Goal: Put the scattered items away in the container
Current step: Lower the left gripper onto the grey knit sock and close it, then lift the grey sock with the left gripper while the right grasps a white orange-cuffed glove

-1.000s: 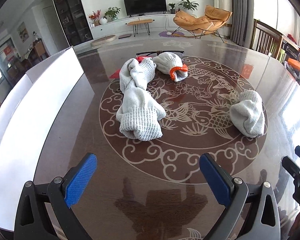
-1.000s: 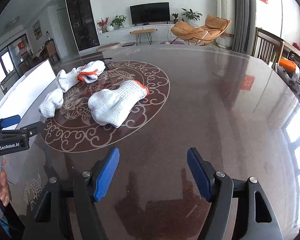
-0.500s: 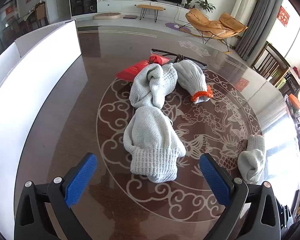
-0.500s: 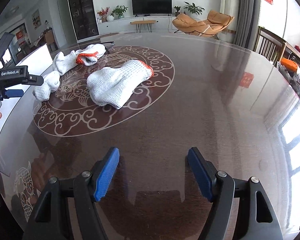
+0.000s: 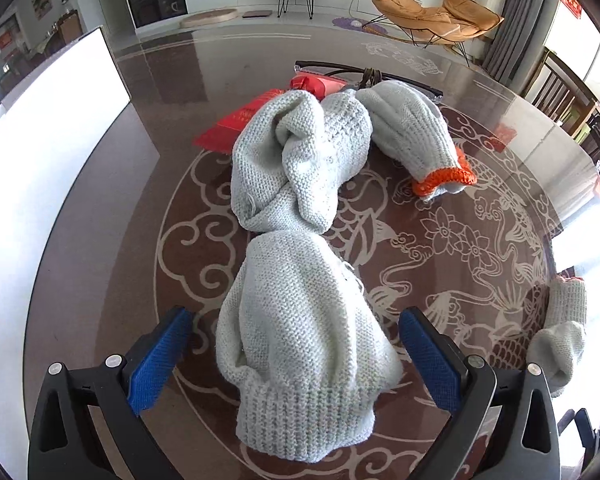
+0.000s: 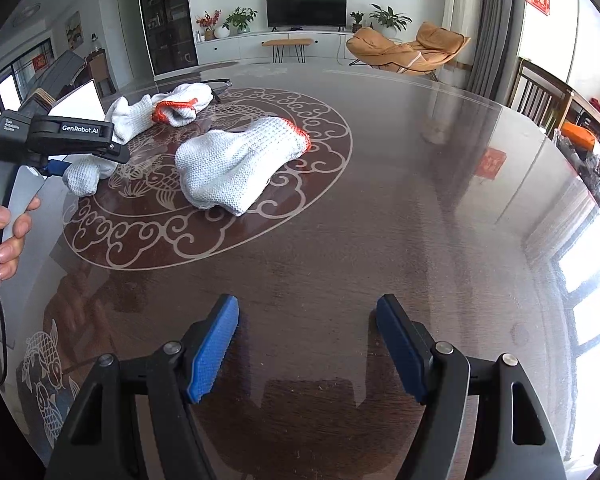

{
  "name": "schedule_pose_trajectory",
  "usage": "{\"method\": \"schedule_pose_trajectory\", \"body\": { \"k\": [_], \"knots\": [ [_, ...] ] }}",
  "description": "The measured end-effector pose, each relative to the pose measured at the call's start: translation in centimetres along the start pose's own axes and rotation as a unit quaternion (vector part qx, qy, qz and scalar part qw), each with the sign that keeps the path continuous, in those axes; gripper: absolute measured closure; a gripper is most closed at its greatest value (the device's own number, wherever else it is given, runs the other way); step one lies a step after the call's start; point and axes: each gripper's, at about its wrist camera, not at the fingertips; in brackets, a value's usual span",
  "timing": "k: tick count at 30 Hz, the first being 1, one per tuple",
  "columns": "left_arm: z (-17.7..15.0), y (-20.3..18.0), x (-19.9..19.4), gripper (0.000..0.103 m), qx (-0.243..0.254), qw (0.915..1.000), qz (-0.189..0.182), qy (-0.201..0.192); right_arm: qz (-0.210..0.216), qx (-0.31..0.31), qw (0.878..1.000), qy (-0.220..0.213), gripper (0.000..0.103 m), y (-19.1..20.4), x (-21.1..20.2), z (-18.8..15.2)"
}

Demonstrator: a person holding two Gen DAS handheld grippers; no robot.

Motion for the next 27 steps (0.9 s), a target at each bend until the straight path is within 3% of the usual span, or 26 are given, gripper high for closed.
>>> {"method": "schedule_pose_trajectory", "body": {
  "k": [10,24,25,27],
  "knots": [
    [-1.3,0.2,-0.2,0.000,0.025,0.9974,-0.022,-0.064,-0.001,-0.001,1.000,0.000,0.030,0.0,0.0,0.0],
    [-1.2,1.0,-0.5,0.000,0.054,0.9967,-0.035,-0.048,-0.001,-0.001,1.000,0.000,0.030,0.0,0.0,0.0],
    [-1.4,1.1,-0.7,0.006,0.056,0.9965,-0.036,-0.051,-0.001,-0.001,1.000,0.000,0.030,0.0,0.0,0.0],
    [-2.0,1.3,-1.5,0.031,0.060,0.9953,-0.041,-0.064,-0.001,-0.001,1.000,0.000,0.030,0.0,0.0,0.0]
  ]
}}
Point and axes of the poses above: each gripper's, at about its wrist camera, not at the fingertips, and x roughly the way its jaws point, y to its left, z to its top, and after that the axes turned 6 degrees about -x, right-handed
